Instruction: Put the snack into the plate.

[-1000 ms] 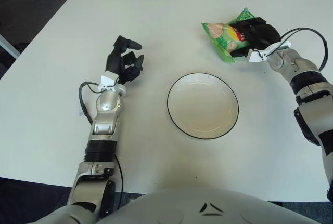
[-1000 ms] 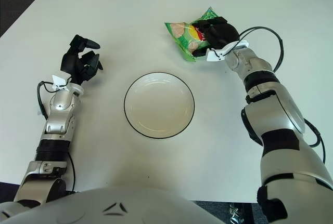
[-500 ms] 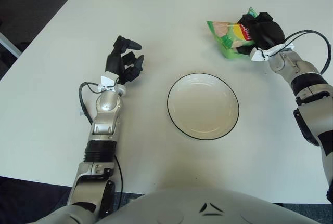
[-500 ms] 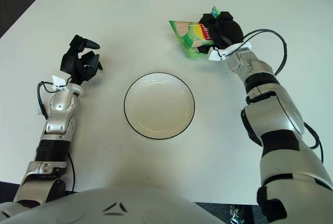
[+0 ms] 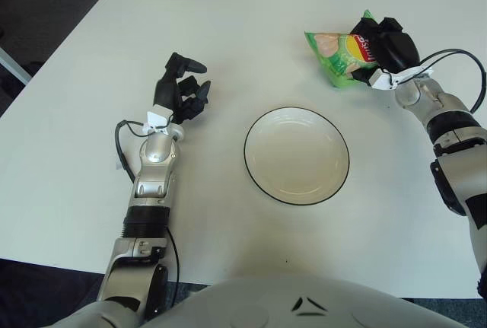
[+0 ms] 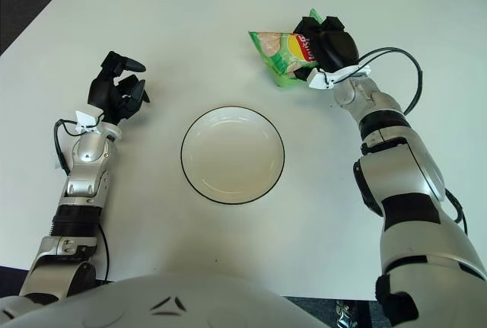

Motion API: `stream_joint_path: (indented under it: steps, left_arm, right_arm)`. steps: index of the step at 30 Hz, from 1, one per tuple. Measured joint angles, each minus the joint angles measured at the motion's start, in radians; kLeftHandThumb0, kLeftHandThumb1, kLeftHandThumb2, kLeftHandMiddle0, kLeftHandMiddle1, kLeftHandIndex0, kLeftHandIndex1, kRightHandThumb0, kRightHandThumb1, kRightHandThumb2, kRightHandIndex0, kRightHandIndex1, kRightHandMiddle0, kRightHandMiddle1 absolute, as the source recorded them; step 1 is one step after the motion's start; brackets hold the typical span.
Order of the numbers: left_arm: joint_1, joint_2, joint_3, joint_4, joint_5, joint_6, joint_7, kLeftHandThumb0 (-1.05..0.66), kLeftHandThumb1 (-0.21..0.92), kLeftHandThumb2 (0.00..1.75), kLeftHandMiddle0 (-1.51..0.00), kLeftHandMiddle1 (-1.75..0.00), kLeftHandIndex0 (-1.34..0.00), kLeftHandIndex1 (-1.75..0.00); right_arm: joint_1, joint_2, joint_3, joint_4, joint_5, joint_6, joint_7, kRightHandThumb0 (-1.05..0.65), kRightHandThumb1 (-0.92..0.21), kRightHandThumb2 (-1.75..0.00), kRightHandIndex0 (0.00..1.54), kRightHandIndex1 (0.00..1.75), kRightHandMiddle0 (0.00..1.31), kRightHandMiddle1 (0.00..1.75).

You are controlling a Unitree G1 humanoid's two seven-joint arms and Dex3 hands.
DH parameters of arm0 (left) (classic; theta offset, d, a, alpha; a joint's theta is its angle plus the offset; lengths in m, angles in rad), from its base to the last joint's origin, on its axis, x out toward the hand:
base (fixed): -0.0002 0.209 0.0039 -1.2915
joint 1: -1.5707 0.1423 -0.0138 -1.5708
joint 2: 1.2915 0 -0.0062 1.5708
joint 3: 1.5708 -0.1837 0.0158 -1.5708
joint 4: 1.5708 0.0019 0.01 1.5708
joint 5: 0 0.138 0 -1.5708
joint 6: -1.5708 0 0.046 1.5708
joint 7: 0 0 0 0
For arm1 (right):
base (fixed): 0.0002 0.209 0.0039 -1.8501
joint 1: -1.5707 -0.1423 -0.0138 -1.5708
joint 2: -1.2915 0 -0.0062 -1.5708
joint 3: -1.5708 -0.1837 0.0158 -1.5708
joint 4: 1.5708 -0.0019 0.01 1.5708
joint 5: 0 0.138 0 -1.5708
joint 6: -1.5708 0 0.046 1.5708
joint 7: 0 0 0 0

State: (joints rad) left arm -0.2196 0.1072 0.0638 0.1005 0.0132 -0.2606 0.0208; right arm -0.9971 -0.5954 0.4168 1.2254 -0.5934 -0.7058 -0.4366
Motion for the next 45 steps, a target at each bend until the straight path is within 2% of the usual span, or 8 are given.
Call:
stream_joint_path:
  steps: [10, 14, 19, 29, 35, 45]
  left_arm:
    - [0.000, 0.002, 0.000, 0.000, 0.000, 0.000, 0.000, -0.35, 0.92, 0.36, -0.91, -1.75, -0.37, -1.58]
    - [0.000, 0.003, 0.000, 0.000, 0.000, 0.000, 0.000, -0.35, 0.92, 0.36, -0.91, -1.75, -0.37, -1.58]
    - [-0.001, 0.005, 0.001, 0.003, -0.001, 0.000, 0.000, -0.35, 0.92, 0.37, -0.91, -1.75, -0.36, -1.59]
    - [-0.005, 0.006, 0.002, 0.014, -0.002, 0.000, 0.000, -0.35, 0.92, 0.37, -0.91, -1.75, -0.36, -1.59]
    - [-0.006, 0.009, 0.004, 0.020, -0.002, 0.000, 0.000, -0.35, 0.92, 0.37, -0.91, -1.75, -0.36, -1.59]
    - [-0.007, 0.010, 0.007, 0.022, -0.002, 0.000, 0.000, -0.35, 0.92, 0.37, -0.90, -1.75, -0.36, -1.59]
  right_arm:
    - [0.009, 0.004, -0.079, -0.048, 0.087, -0.122, 0.123, 0.00, -0.32, -1.32, 0.56, 1.75, 0.41, 1.75]
    - [0.023, 0.017, -0.129, -0.090, 0.156, -0.139, 0.201, 0.00, -0.35, -1.29, 0.55, 1.75, 0.40, 1.75]
    - [0.065, 0.034, -0.185, -0.215, 0.239, -0.135, 0.302, 0.00, -0.37, -1.27, 0.54, 1.74, 0.38, 1.75]
    - [0.087, 0.042, -0.241, -0.373, 0.262, -0.154, 0.339, 0.00, -0.38, -1.26, 0.53, 1.75, 0.37, 1.75]
    - [0.124, 0.050, -0.267, -0.496, 0.317, -0.143, 0.424, 0.00, -0.34, -1.30, 0.56, 1.75, 0.39, 1.75]
    - [0.223, 0.069, -0.285, -0.746, 0.386, -0.029, 0.567, 0.00, -0.31, -1.34, 0.59, 1.75, 0.41, 1.74]
